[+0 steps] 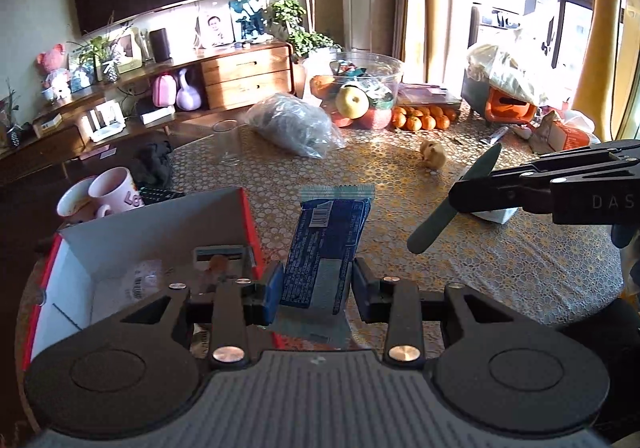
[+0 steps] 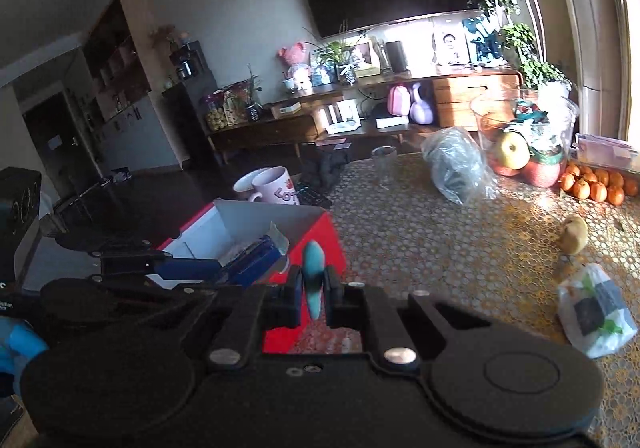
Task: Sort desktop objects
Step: 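Carry the blue packet with the left tool while the right tool carries the stick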
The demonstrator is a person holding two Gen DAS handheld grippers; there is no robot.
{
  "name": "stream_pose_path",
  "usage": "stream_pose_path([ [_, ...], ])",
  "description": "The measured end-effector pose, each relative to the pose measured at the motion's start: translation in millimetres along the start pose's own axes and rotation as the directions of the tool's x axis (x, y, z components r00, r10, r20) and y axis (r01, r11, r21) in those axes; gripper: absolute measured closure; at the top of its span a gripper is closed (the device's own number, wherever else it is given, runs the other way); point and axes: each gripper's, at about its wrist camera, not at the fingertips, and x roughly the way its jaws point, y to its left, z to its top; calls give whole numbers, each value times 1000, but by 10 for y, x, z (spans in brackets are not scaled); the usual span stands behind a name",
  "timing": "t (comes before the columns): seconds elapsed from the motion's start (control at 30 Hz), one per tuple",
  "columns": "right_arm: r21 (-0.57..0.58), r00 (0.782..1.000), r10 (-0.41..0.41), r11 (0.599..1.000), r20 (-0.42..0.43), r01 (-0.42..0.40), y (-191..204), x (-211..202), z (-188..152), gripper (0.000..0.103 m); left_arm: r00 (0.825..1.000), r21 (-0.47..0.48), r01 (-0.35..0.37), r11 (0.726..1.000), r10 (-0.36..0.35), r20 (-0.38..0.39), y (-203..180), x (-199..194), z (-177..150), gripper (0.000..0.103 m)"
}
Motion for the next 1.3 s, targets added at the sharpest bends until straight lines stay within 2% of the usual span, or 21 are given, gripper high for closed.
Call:
stream_pose_path([
  [0.27, -32, 996, 85, 996, -31, -86, 338, 389, 222, 93, 994, -38, -107, 994, 107, -11, 576, -100, -110, 68],
  [0.53, -89, 985, 141, 985, -99, -150, 610, 749, 384, 93, 979, -52, -202, 978, 200, -36, 1060, -69, -150, 68],
  [0.7, -135, 978, 131, 979, -164, -154, 737, 956, 361, 93, 966, -69, -257, 964, 253, -55, 1348, 52, -174, 68],
  [0.87, -161, 972, 115, 976, -206, -149, 853, 1091, 251, 93, 958, -103, -282, 954, 274, -90, 1584, 228, -254, 68],
  [1.3, -276, 938, 40, 951, -345, -142, 993, 1496, 195, 93, 943, -86, -315, 945, 301, -141, 1826, 543, -300, 68],
])
